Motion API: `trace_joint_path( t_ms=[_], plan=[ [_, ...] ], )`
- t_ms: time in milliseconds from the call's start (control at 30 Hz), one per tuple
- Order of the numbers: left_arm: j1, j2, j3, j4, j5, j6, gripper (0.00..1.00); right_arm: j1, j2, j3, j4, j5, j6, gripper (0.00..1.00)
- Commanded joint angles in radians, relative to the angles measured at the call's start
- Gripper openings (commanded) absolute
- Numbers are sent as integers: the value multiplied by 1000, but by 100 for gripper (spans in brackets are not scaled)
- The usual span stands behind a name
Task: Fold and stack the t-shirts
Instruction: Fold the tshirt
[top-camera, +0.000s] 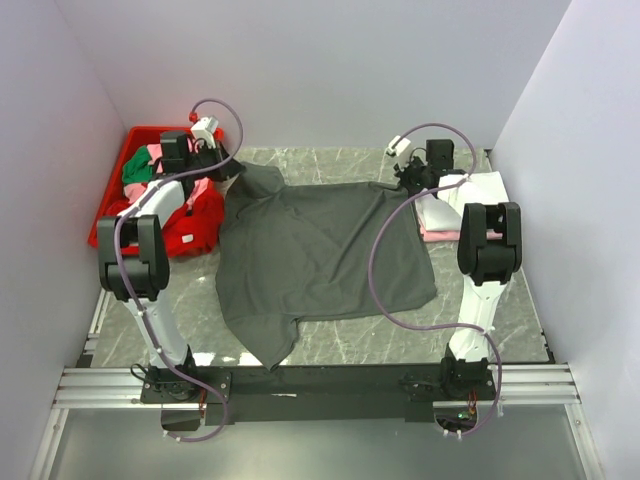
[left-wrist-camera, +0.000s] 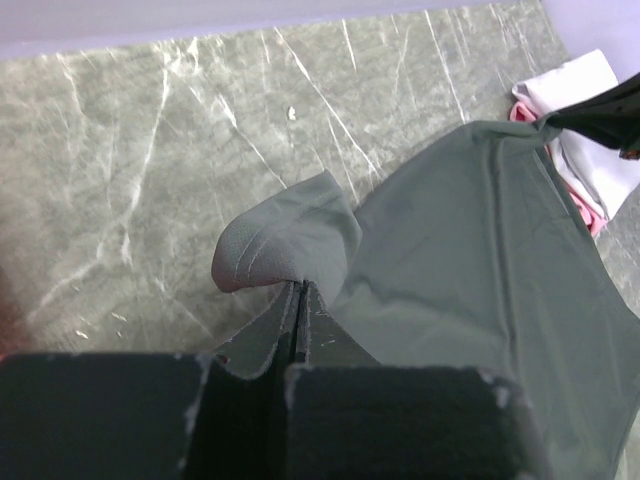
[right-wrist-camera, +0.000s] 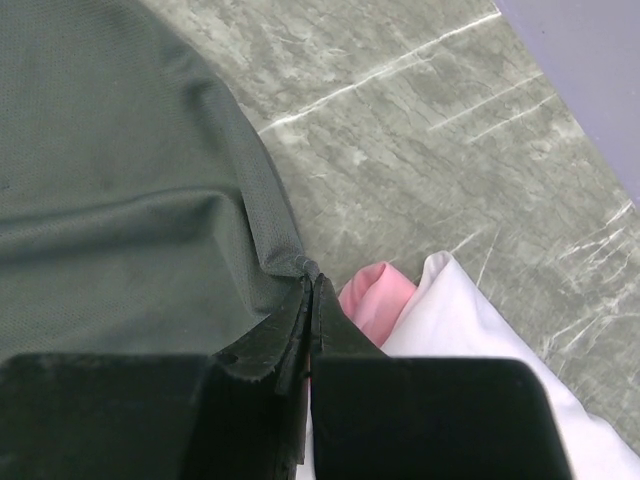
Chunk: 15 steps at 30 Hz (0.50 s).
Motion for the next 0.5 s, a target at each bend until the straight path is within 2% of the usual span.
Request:
trace_joint_path(
  t_ms=[0,467],
  plan=[
    [2,-72,-34,45,30,17,1,-12,-61,-14,46,-19,-3,0],
    [4,-180,-130,31,7,26,1,-51,-64,-42,78,-20,18,0]
  ],
)
